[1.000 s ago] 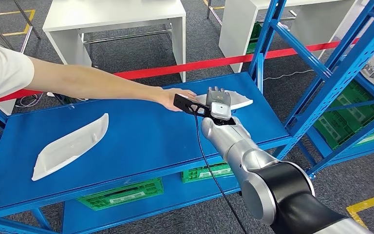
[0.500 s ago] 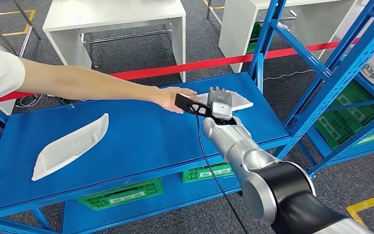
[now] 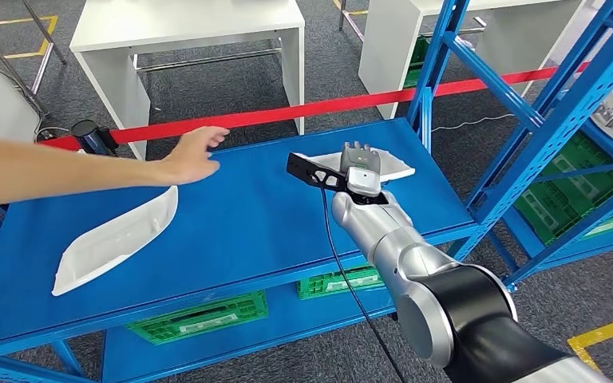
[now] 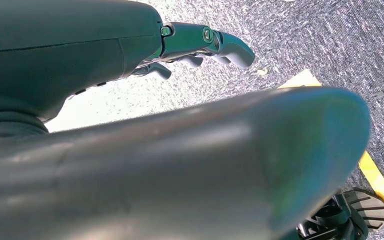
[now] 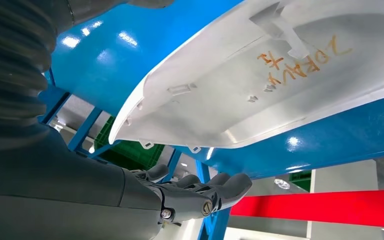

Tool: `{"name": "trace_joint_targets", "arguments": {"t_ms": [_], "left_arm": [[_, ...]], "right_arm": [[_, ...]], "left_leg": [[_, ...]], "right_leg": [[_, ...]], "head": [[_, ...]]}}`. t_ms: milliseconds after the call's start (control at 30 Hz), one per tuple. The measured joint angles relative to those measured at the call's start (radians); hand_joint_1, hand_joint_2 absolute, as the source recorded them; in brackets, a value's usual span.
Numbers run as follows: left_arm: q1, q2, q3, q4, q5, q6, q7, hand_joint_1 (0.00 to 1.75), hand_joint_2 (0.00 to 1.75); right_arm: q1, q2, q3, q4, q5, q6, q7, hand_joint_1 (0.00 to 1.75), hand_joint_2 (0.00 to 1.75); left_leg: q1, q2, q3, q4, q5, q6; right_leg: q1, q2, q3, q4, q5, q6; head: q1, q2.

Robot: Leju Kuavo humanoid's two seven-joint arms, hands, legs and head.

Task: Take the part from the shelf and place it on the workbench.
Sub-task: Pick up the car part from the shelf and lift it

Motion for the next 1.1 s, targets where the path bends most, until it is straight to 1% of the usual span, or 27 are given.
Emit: {"name": "trace_joint_targets", "arguments": {"t_ms": [1100], "left_arm": [[0.000, 0.000, -0.001, 0.000, -0.003, 0.000, 0.004, 0.00, 0.00]], "right_arm": [[0.008, -0.003, -0.007, 0.000, 0.003, 0.000, -0.005, 0.00, 1.75]], "left_leg": [[0.000, 0.000, 0.000, 0.000, 0.000, 0.000]], "right_leg": [[0.000, 0.000, 0.000, 0.000, 0.000, 0.000]], "head": [[0.000, 0.000]]}}
